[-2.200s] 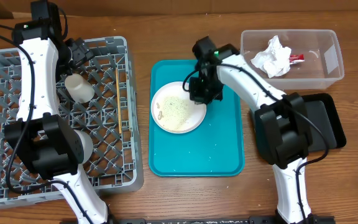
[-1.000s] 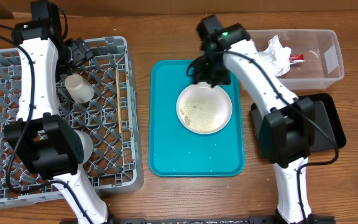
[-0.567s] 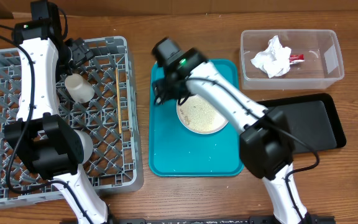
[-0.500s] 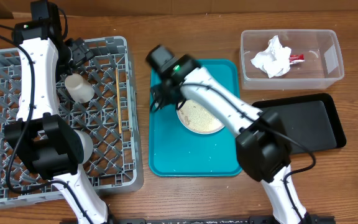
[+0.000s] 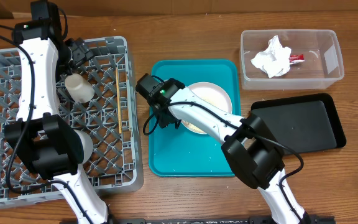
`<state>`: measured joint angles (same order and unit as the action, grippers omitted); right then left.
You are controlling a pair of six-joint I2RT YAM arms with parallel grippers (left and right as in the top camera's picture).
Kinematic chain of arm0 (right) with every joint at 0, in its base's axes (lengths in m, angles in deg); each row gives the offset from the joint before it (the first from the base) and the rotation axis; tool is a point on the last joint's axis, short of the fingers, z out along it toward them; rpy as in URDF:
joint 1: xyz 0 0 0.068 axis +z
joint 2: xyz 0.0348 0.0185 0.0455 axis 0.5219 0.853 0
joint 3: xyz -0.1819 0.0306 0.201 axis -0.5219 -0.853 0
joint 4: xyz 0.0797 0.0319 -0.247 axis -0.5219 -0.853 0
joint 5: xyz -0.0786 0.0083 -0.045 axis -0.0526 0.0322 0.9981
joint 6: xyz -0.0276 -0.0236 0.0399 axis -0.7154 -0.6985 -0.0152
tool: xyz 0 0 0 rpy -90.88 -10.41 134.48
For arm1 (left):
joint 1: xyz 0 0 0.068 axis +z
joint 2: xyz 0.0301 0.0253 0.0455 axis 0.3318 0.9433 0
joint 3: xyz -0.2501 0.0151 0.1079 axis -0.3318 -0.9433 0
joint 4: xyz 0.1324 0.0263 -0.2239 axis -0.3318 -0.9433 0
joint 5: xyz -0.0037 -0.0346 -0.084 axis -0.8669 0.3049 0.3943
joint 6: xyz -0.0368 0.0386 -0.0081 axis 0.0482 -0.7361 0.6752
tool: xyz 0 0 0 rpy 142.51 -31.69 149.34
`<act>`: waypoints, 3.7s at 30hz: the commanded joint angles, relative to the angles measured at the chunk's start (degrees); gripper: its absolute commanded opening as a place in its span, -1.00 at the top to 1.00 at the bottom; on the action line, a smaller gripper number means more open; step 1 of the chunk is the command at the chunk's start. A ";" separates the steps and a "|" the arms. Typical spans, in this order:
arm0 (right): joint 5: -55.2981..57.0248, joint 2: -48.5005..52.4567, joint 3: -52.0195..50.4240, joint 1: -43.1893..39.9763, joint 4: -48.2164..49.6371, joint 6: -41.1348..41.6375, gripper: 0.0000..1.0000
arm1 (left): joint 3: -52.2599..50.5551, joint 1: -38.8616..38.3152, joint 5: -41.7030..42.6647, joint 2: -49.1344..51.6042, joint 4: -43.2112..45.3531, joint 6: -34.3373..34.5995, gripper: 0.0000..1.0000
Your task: Sort waste into correct bins and load items into the dishwasher
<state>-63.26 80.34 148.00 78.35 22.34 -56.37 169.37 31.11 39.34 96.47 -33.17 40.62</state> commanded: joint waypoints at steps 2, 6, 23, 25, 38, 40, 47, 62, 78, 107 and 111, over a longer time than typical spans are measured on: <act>-0.63 1.05 -0.72 -0.02 0.09 1.29 0.06 | 1.33 -0.13 0.42 -0.07 0.07 0.98 -1.00; -2.03 1.64 -2.54 0.09 0.39 1.51 0.17 | 1.33 -0.13 0.42 -0.07 0.07 0.98 -1.00; 1.05 1.77 -1.38 1.86 1.75 1.95 0.92 | 1.36 -0.13 0.42 -0.07 0.07 0.98 -1.00; 2.14 1.77 -0.13 1.86 1.11 2.82 0.93 | 1.33 -0.13 0.42 -0.07 0.07 0.98 -1.00; 4.15 1.77 12.59 1.84 -4.68 3.39 0.93 | 1.33 -0.13 0.42 -0.07 0.07 0.98 -1.00; 6.16 1.77 13.77 1.84 -5.97 3.41 0.93 | 1.33 -0.13 0.42 -0.07 0.07 1.01 -1.00; 10.47 1.77 14.51 1.84 -8.55 3.43 0.93 | 1.33 -0.13 0.42 -0.07 0.07 0.98 -1.00; 19.26 1.77 23.32 1.31 -20.20 8.92 0.93 | 1.33 -0.13 0.42 -0.07 0.07 0.98 -1.00; 18.29 1.70 25.03 -14.73 -34.97 28.41 0.93 | 1.33 -0.13 0.42 -0.07 0.07 0.98 -1.00; -11.04 -6.78 25.00 -52.98 -24.20 39.52 0.93 | 1.33 -0.13 0.42 -0.07 0.07 1.01 -1.00; -17.44 -6.78 25.00 -57.33 -23.98 37.22 0.93 | 1.33 -0.13 0.42 -0.07 0.07 1.01 -1.00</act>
<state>-72.94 75.85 171.76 23.30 -1.92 -16.69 169.37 31.11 39.34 96.47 -33.17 40.62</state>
